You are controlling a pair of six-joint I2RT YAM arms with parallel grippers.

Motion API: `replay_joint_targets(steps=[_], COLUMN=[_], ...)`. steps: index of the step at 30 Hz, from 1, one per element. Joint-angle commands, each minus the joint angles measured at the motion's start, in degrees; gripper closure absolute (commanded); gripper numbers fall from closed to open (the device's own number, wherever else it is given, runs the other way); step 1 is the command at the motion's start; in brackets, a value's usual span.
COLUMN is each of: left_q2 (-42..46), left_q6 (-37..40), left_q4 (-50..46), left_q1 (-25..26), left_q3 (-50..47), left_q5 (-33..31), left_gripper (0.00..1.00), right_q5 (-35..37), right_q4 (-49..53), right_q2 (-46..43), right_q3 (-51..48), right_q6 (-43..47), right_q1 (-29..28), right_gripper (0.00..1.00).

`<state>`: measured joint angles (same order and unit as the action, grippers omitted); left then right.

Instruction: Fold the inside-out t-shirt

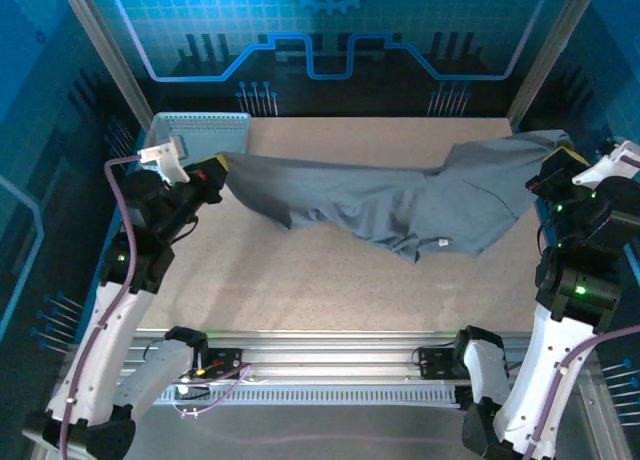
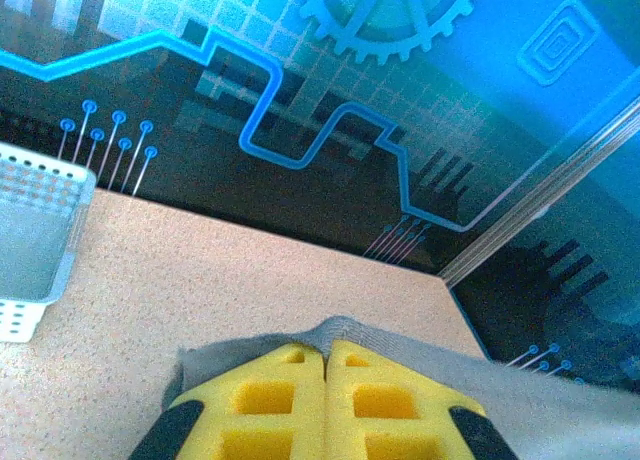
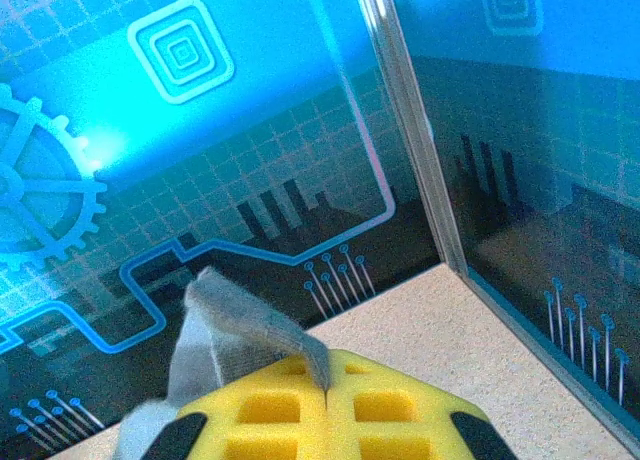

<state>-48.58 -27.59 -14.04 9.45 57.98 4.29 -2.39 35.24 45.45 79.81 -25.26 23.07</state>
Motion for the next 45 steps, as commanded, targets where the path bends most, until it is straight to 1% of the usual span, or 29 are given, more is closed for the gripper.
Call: replay_joint_targets(steps=[1, 6, 9, 14, 20, 22, 25, 30, 34, 36, 38, 41, 43, 45], left_q2=[-7.54, -19.91, -23.59, -21.36, -14.28, -11.81, -9.25, -9.55, -9.4, -7.74, -5.35, -1.36, 0.06, -0.2], left_q6=[-1.83, -4.91, -6.75, -9.92, -10.7, -11.39, -12.45, -14.5, -17.0, -17.71, -17.44, -15.65, -14.69, -13.13], left_q4=[-2.55, -0.21, 3.66, 10.78, 13.7, 14.28, 14.97, 16.76, 19.23, 20.87, 22.22, 22.52, 21.38, 18.12], left_q1=[-0.97, -1.45, -2.13, -4.0, -5.6, -6.7, -9.04, -12.4, -15.07, -16.39, -17.3, -17.48, -17.45, -17.46], left_q3=[-4.95, -8.54, -10.61, -13.73, -14.48, -13.19, -8.72, 1.93, 7.59, 8.7, 8.9, 8.15, 7.47, 7.81], left_q5=[2.97, 12.21, 15.47, 19.14, 19.11, 18.93, 18.51, 17.7, 18.91, 19.06, 18.87, 17.15, 16.26, 16.01], left_gripper=[1.0, 1.0, 1.0, 1.0, 1.0, 1.0, 1.0, 1.0, 1.0, 1.0, 1.0, 1.0, 1.0, 1.0], right_q5=[-4.09, -7.99, -8.17, -7.43, -6.0, -6.56, -8.03, -8.55, -6.49, -5.5, -5.17, -5.3, -6.01, -6.44], right_q4=[0.49, -3.15, -4.77, -6.37, -6.43, -6.28, -5.63, -4.43, -1.11, 0.22, 0.46, 0.88, 0.8, 0.48], right_q2=[1.85, 3.81, 5.87, 6.93, 6.57, 6.99, 8.68, 12.79, 15.77, 17.02, 17.54, 18.06, 18.01, 17.66], right_q3=[-5.83, -17.19, -21.13, -22.96, -19.85, -17.0, -9.69, 6.78, 22.48, 30.52, 35.98, 41.72, 42.86, 42.08], right_q6=[-0.71, -0.01, 0.35, 0.22, -1.62, -2.85, -4.85, -6.82, -4.53, -2.61, -1.27, -0.21, 0.55, 1.09], right_q1=[0.92, 0.59, -0.13, -0.58, -0.57, -0.57, -0.81, -1.13, -0.99, -0.84, -0.9, -0.77, -0.82, -0.79], right_gripper=[1.0, 1.0, 1.0, 1.0, 1.0, 1.0, 1.0, 1.0, 1.0, 1.0, 1.0, 1.0, 1.0, 1.0])
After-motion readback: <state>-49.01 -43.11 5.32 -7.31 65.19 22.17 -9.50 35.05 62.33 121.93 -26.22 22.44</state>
